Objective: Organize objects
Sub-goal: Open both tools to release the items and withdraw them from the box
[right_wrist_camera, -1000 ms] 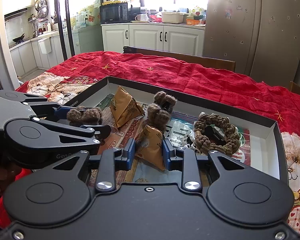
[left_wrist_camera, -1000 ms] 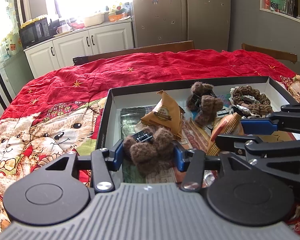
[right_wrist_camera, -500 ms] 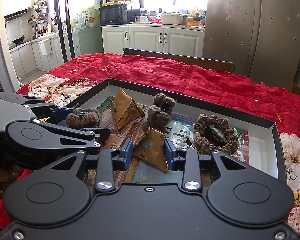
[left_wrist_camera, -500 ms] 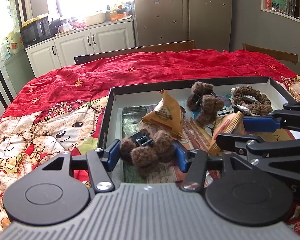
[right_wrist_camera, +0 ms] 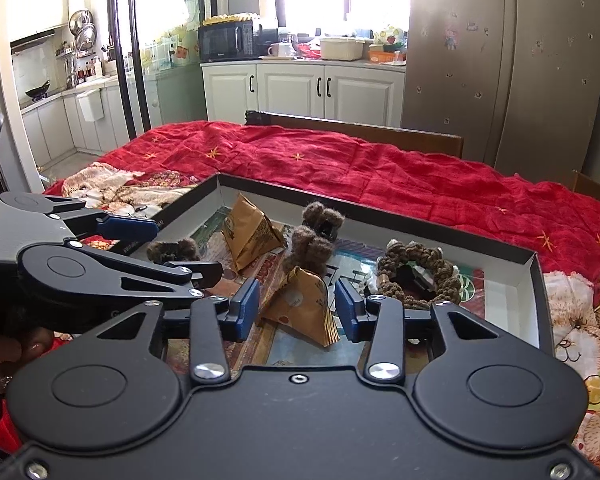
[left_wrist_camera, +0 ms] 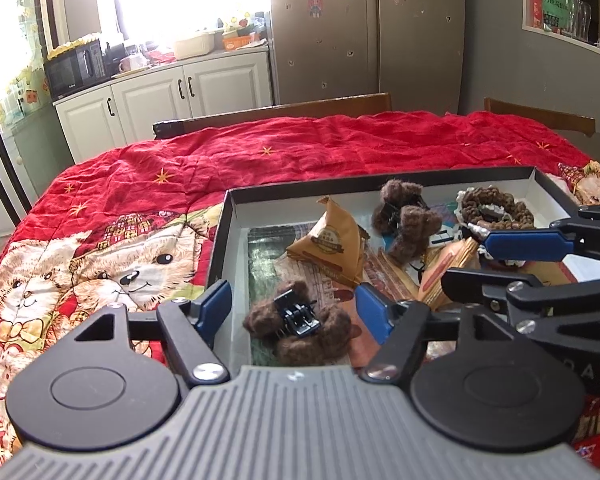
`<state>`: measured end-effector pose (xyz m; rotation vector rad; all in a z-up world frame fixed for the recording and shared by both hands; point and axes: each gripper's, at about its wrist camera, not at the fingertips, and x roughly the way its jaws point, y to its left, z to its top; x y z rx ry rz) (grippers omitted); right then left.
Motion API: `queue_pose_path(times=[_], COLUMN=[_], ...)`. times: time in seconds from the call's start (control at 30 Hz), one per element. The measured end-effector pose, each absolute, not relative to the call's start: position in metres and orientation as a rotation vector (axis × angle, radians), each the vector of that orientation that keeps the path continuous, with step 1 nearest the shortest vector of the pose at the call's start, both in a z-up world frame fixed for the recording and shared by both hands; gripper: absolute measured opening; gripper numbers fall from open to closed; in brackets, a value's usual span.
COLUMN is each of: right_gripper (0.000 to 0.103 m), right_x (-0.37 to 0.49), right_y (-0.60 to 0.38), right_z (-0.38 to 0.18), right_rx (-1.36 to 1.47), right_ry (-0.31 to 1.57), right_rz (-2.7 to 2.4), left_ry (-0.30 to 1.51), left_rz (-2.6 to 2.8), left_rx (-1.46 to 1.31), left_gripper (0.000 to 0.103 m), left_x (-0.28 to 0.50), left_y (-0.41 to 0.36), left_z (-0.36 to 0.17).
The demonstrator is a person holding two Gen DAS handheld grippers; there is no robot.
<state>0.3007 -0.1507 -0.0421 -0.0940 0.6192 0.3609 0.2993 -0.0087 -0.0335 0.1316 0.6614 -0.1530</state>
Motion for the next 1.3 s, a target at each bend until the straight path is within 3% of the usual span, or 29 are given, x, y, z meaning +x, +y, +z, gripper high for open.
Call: queue_pose_path(times=[1.3], right_gripper=[0.040], right_x=[0.182], right_y=[-0.186], right_z=[0.044], right_rx=[-0.159], right_ry=[0.467], right_rz=[0.375], left_ry=[0.566], left_rz=[-0.220], left_rx=[0.138], left_gripper=[0.082], left_x=[0.213], left_y=[-0.001], left_z=[0.030])
